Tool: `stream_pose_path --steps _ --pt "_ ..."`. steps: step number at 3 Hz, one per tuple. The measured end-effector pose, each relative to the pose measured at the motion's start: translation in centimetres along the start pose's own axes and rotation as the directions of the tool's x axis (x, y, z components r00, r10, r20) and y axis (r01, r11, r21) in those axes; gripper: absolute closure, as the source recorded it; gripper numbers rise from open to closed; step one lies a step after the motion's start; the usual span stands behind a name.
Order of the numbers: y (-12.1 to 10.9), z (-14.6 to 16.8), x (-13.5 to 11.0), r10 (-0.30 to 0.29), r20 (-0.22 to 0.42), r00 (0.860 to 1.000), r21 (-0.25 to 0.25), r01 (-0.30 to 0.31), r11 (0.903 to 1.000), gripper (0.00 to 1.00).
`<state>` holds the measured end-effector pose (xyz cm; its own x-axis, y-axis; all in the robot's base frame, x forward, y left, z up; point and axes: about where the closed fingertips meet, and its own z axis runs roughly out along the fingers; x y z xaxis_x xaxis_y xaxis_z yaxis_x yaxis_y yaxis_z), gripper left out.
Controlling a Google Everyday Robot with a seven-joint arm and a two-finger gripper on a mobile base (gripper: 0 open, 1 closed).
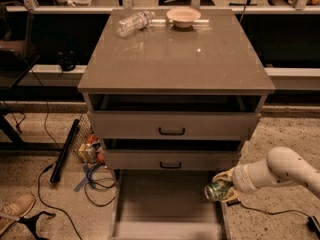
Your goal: Pick green can from bottom drawer and place on counter
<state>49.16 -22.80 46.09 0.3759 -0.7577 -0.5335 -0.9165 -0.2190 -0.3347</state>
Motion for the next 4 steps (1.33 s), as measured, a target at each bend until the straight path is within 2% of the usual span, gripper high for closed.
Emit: stream_pose_path --steps 1,2,3,4 --pt "-0.1 -1.4 -1.0 -0.02 0.012 1.0 0.009 0.019 0.9998 1.0" --pt "-1.3 -6.3 -3.3 -0.075 -0.012 0.997 0.048 0.075 0.996 1.0" --pt "-3.1 -13.2 -7.0 -0.129 -0.053 0.99 0.107 0.134 0.9852 1.0" --pt "-5.5 -20.1 -11.2 -0.167 -0.093 0.982 0.182 0.182 0.9664 1.0"
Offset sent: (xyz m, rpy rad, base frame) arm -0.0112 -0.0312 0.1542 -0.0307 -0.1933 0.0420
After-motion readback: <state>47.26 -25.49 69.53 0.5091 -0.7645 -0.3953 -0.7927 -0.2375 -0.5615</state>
